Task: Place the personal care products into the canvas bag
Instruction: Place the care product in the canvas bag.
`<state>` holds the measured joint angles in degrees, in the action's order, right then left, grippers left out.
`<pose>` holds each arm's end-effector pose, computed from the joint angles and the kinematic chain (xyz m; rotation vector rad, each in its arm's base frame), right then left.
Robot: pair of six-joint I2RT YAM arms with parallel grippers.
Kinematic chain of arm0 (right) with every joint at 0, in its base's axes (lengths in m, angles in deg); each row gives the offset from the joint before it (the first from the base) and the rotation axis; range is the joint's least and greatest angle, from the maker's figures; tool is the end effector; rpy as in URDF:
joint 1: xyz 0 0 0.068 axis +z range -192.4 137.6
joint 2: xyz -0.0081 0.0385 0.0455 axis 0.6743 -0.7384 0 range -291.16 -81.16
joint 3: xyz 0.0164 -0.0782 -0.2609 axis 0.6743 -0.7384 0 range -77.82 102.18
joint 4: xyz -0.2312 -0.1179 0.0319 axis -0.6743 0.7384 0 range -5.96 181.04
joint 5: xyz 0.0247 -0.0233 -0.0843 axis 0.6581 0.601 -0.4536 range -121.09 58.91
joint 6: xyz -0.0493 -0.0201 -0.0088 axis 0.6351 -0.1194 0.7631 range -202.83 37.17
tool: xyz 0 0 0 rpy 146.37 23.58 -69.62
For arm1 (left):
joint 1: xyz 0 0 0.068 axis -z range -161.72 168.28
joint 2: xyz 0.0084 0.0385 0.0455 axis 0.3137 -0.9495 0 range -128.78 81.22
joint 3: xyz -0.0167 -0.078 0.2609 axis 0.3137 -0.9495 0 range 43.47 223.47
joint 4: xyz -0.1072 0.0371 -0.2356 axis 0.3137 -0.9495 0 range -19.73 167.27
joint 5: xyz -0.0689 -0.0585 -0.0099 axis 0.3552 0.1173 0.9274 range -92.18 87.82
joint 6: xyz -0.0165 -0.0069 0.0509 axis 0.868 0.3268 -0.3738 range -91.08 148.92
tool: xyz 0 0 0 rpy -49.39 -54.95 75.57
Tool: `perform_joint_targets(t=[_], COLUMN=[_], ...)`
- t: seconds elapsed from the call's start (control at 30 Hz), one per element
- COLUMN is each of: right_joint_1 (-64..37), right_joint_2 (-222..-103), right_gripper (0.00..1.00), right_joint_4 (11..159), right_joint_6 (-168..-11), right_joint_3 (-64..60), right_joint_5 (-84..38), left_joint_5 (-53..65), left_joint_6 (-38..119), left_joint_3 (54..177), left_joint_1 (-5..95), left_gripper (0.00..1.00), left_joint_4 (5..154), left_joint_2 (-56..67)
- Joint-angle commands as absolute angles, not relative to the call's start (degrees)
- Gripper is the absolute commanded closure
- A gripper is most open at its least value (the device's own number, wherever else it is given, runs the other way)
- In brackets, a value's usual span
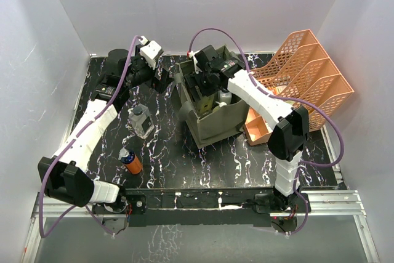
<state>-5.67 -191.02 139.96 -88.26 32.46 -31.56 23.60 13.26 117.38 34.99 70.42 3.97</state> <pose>0.3338 0.2488 0.3333 -0.6884 2.4689 0.2766 0.2965 -0.1052 0.3978 0.7941 1.5573 -0.4061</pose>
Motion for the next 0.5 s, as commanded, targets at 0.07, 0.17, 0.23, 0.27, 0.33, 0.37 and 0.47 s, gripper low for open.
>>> perform_joint_targets(t=[0.07, 0.17, 0.23, 0.27, 0.33, 0.37, 0.47], right_joint_1=[-5.46, -5.64, -5.81, -5.96, -6.40, -6.64, -7.62], right_joint_2=[-188.02, -189.29, -190.78, -191.63, -193.35, -194.19, -196.28], right_gripper=[0.92, 0.92, 0.92, 0.92, 0.92, 0.92, 0.92], right_joint_4=[138.27, 137.36, 136.71, 136.69, 136.56, 136.52, 136.37], right_joint_6=[-87.68, -88.08, -88.18, -88.19, -88.27, -88.29, -88.60], right_joint_3=[39.22, 39.20, 40.07, 40.83, 41.91, 42.27, 43.33], right_joint_5=[-31.06, -31.43, -31.34, -31.14, -30.30, -30.00, -28.81], left_joint_5=[22.78, 22.53, 22.35, 22.34, 22.34, 22.34, 22.26], left_joint_6=[14.54, 14.68, 14.55, 14.49, 14.34, 14.21, 13.81], left_joint_3=[117.58, 117.47, 117.55, 117.64, 117.74, 117.74, 117.66], left_joint_1=[34.99, 35.01, 35.00, 34.98, 34.98, 34.98, 35.03], left_gripper=[0.07, 0.08, 0.08, 0.08, 0.08, 0.07, 0.08], left_joint_4=[71.22, 71.06, 70.99, 70.91, 70.94, 71.02, 71.03], left_joint_2=[5.02, 5.19, 5.20, 5.20, 5.14, 5.11, 5.11])
